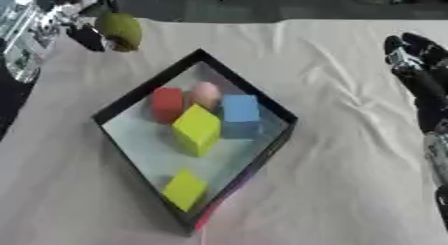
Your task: Pick up objects on the table and place them in the box.
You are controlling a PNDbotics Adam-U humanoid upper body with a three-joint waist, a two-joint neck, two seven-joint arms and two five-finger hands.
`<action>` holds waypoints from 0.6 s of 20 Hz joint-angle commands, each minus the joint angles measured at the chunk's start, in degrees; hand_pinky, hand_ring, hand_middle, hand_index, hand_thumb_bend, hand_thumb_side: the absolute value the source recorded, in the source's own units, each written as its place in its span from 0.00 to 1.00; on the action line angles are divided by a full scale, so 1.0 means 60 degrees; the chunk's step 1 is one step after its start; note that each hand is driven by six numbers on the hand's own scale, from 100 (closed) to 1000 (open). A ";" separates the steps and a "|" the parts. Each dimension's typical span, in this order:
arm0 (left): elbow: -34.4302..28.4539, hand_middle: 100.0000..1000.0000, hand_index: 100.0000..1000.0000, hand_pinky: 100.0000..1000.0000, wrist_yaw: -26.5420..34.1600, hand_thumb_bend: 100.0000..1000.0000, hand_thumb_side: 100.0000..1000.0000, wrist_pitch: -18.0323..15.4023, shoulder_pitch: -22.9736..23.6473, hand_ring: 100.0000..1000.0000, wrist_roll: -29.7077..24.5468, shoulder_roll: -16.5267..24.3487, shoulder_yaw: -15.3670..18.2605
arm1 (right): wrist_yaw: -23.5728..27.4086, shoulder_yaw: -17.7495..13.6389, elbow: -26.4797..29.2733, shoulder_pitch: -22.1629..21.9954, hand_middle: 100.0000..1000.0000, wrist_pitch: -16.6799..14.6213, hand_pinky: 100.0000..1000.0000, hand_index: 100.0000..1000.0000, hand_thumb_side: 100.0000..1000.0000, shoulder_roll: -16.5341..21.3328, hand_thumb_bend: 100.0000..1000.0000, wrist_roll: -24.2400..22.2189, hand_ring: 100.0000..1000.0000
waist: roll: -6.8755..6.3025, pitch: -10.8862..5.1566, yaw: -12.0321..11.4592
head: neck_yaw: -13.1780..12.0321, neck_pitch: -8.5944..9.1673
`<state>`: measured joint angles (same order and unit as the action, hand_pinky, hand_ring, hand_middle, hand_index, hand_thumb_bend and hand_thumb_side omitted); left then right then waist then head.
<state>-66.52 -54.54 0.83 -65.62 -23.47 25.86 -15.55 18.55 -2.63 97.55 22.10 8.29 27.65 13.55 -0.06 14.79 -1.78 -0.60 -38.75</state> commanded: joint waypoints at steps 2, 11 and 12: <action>-0.2855 0.68 0.47 0.77 0.1691 0.22 0.00 -0.0127 -0.0056 0.77 -0.1093 0.0643 -0.0981 | 0.0122 -0.0190 0.0282 0.0089 0.73 -0.0045 0.87 0.83 0.36 0.0381 0.24 0.0152 0.77 | -0.0028 -0.0261 -0.0044 | 0.0108 -0.0030; -0.2877 0.68 0.50 0.76 0.2246 0.21 0.00 0.0524 0.0499 0.77 -0.1854 -0.0715 -0.1990 | 0.0197 -0.0137 0.0353 0.0147 0.73 -0.0024 0.87 0.83 0.35 0.0370 0.25 0.0155 0.77 | 0.0043 -0.0326 -0.0097 | 0.0068 -0.0003; -0.2597 0.68 0.51 0.76 0.2026 0.22 0.00 0.0425 0.0503 0.77 -0.1758 -0.0850 -0.2109 | 0.0198 -0.0134 0.0354 0.0146 0.73 -0.0021 0.87 0.83 0.35 0.0365 0.26 0.0157 0.77 | 0.0044 -0.0331 -0.0098 | 0.0073 -0.0013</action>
<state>-83.04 -41.22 3.43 -61.61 -34.73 21.23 -27.99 19.44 -3.15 98.21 22.20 8.01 28.08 14.28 -0.05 14.72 -2.38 -0.12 -38.76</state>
